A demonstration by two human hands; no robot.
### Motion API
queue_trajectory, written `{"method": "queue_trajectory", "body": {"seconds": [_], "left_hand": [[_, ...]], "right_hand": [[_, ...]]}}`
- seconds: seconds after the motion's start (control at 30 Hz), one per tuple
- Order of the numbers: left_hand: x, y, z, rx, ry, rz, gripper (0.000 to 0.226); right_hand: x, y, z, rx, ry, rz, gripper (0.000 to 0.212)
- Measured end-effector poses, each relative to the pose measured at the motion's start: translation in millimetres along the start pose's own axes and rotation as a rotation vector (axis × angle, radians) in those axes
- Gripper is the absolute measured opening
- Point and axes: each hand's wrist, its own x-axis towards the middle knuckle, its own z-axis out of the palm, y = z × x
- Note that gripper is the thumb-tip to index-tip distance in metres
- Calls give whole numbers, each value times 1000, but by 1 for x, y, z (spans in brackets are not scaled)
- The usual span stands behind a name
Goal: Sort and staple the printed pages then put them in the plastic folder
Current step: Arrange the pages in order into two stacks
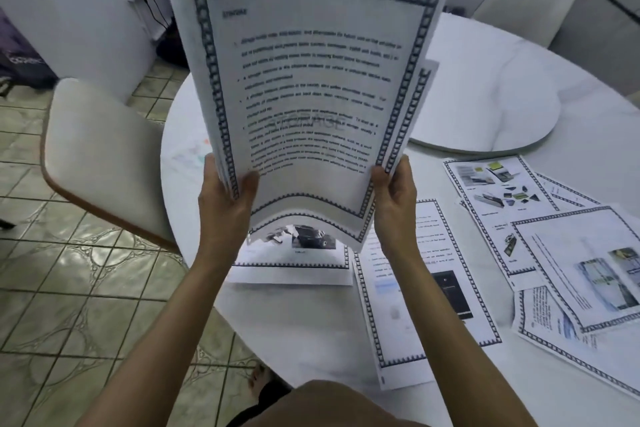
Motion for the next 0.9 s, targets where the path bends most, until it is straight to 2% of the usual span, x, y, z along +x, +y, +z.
{"method": "queue_trajectory", "body": {"seconds": [0.13,0.27,0.4,0.5,0.57,0.77,0.9], "left_hand": [[-13,-27,2,13,-54,-105,26],[-25,-51,1,-5,-144,-230,25],[-14,-49,-2,16,-135,-232,23],[-2,-43,-7,124,-111,-202,16],[4,-44,-10,190,-134,-240,15],[1,-83,-12,486,-291,-436,35],[-3,-93,-10,501,-326,-567,44]], "right_hand": [[-11,29,6,-50,-51,113,11],[-23,46,11,-123,-81,167,32],[-18,44,11,-139,-30,192,22],[-9,47,9,-250,18,202,16],[-4,53,8,-329,34,238,11],[-6,78,14,-529,-71,485,27],[-12,97,20,-645,-100,590,39]]}}
